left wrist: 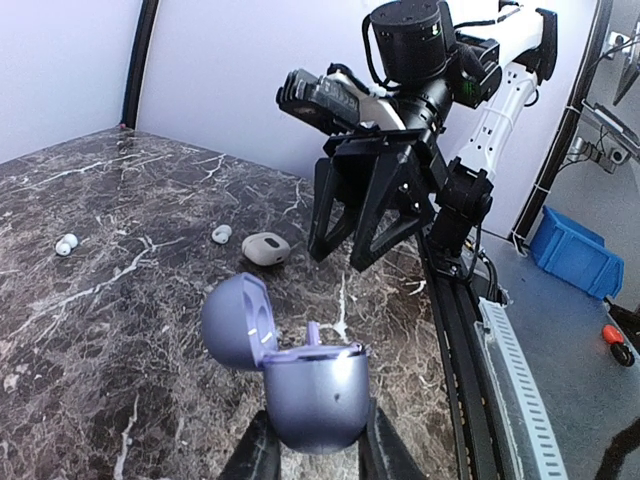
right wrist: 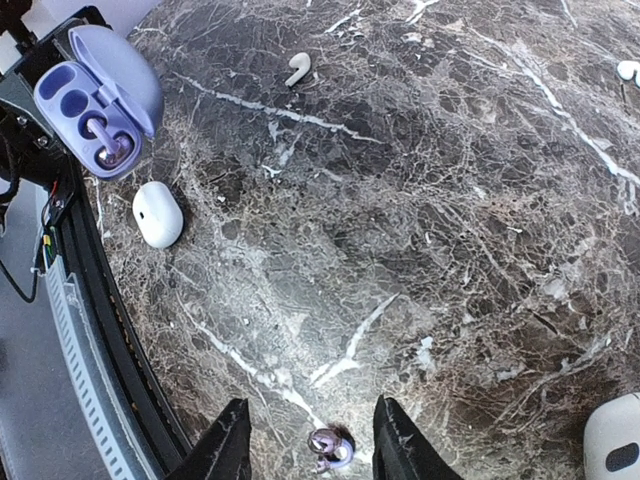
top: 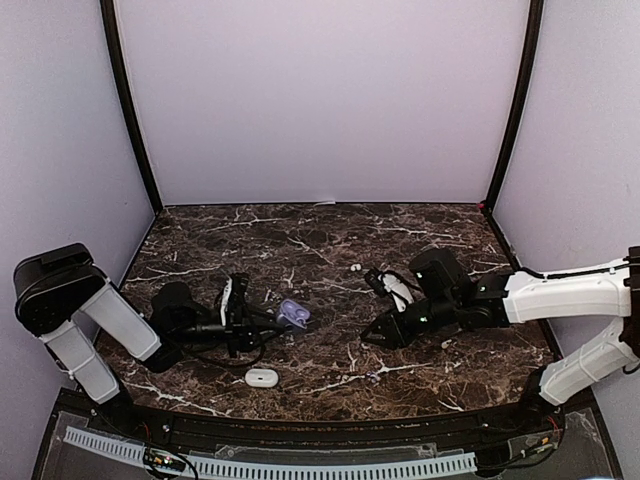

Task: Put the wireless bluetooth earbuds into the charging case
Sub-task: Pick up the left earbud from the center of the board.

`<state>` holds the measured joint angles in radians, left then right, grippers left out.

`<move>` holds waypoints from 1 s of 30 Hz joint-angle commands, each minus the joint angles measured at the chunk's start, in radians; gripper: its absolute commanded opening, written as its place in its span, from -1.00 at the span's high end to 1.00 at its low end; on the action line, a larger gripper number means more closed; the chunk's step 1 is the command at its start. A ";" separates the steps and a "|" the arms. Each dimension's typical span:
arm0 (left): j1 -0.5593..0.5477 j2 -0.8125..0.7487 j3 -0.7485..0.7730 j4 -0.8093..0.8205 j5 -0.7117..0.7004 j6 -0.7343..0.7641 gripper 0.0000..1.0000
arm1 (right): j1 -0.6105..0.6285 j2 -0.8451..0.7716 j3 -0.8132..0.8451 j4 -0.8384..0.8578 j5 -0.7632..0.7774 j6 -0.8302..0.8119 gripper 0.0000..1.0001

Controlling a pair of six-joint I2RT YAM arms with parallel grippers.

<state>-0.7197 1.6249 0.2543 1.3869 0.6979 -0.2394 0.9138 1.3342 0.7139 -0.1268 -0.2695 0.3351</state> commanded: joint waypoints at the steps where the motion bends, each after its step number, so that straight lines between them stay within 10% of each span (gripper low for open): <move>1: -0.037 0.035 0.030 0.124 -0.054 -0.081 0.74 | -0.014 0.023 -0.005 0.050 -0.027 -0.005 0.19; 17: -0.277 0.300 0.167 0.299 -0.197 -0.196 0.74 | -0.071 -0.045 -0.155 -0.058 -0.160 0.133 0.53; 30: -0.350 0.312 0.245 0.116 -0.218 -0.184 0.74 | -0.071 0.030 -0.136 -0.064 -0.134 0.131 0.56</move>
<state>-1.0496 1.9411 0.4679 1.5459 0.4850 -0.4263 0.8486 1.3697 0.5648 -0.2043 -0.4061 0.4618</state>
